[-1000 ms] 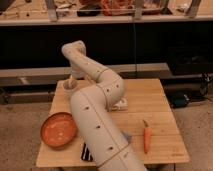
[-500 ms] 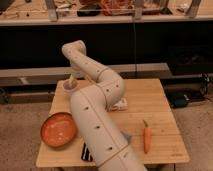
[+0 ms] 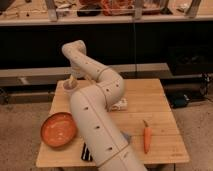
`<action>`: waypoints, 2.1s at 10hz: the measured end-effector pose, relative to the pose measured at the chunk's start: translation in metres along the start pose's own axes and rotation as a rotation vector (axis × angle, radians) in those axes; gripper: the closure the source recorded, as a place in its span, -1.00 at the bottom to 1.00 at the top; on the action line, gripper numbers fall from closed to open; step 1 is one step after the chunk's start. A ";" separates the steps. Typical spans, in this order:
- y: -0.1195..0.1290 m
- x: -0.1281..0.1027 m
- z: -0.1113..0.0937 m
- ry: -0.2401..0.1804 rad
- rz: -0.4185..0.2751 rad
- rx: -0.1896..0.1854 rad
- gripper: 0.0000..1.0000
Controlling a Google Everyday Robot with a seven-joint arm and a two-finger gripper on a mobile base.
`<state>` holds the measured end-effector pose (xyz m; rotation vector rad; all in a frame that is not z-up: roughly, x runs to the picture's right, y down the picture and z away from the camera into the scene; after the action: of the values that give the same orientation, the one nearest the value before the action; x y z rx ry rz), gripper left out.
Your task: Pick up the ceramic cup
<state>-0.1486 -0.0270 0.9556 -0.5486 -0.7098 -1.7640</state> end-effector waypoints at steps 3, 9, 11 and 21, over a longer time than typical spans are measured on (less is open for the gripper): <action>0.001 0.000 0.001 -0.001 -0.003 -0.002 -0.60; 0.003 0.000 0.001 0.002 -0.015 -0.006 -0.58; 0.004 -0.001 0.000 0.001 -0.018 -0.007 -0.57; 0.008 -0.001 -0.001 0.002 -0.036 -0.014 -0.45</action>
<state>-0.1406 -0.0285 0.9554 -0.5463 -0.7101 -1.8039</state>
